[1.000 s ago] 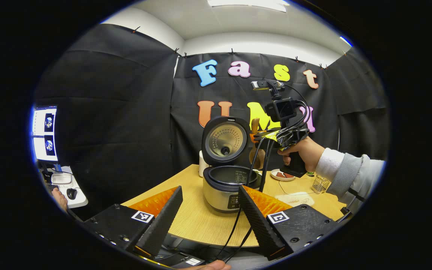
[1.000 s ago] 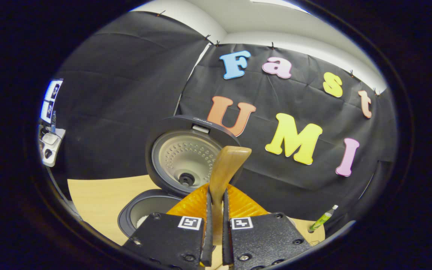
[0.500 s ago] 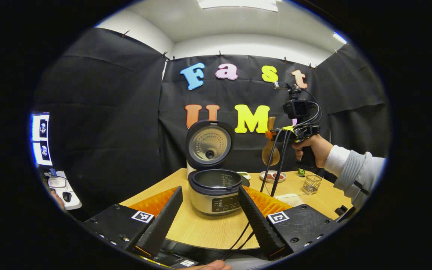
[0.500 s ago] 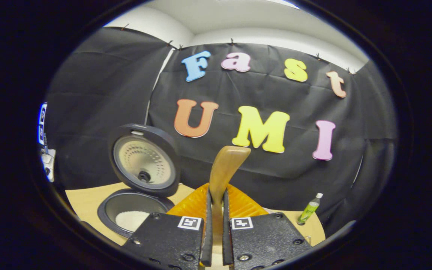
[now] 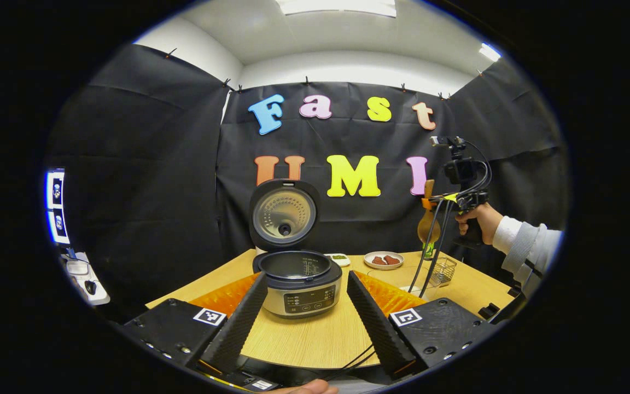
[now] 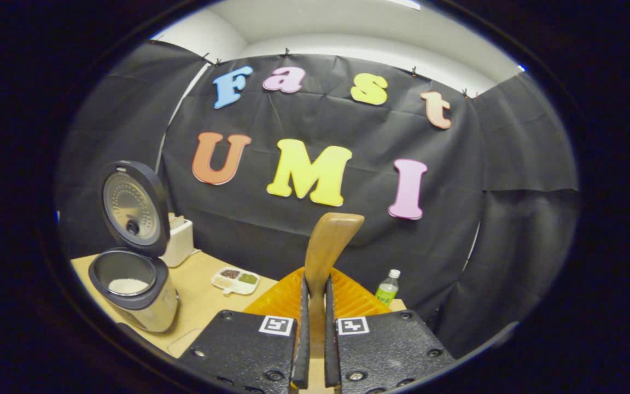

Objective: Close the left gripper, press the button to open the rice cooker; take a wooden spoon from the chopstick holder with the right hand, scoop a spoonful of rice and pour it into the rice cooker, then put the wooden spoon back into the chopstick holder.

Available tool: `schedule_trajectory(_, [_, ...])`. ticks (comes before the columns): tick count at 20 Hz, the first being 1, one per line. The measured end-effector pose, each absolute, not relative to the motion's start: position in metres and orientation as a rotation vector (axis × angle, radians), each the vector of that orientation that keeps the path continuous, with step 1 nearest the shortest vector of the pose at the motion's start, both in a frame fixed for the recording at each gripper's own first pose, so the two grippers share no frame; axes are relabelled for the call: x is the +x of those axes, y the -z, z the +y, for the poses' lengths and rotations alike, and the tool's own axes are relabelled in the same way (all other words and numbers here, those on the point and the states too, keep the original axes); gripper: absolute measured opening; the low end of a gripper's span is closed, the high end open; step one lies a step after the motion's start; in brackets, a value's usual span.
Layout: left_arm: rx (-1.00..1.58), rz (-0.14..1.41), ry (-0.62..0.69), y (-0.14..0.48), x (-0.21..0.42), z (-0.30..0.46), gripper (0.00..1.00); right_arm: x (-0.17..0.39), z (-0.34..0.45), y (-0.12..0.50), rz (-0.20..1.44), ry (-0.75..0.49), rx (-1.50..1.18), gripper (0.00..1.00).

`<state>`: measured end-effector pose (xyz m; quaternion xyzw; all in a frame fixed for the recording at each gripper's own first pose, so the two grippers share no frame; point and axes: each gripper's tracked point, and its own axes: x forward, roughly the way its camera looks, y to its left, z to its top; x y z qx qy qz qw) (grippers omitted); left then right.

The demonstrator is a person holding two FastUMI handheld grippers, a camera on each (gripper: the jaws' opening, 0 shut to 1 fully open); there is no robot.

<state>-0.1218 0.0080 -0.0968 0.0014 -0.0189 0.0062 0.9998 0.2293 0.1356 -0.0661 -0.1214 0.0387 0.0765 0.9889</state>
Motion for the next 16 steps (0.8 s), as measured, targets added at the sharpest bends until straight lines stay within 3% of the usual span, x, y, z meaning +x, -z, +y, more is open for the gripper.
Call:
schedule_trajectory(5, [0.049,-0.050,-0.060,0.096,-0.117,0.012,0.94,0.245,0.082,0.102,0.107,-0.053,-0.207,0.16])
schedule_trajectory(16, [0.067,-0.025,-0.009,0.107,-0.107,-0.008,0.94,0.267,0.032,0.169,0.174,0.060,-0.069,0.16])
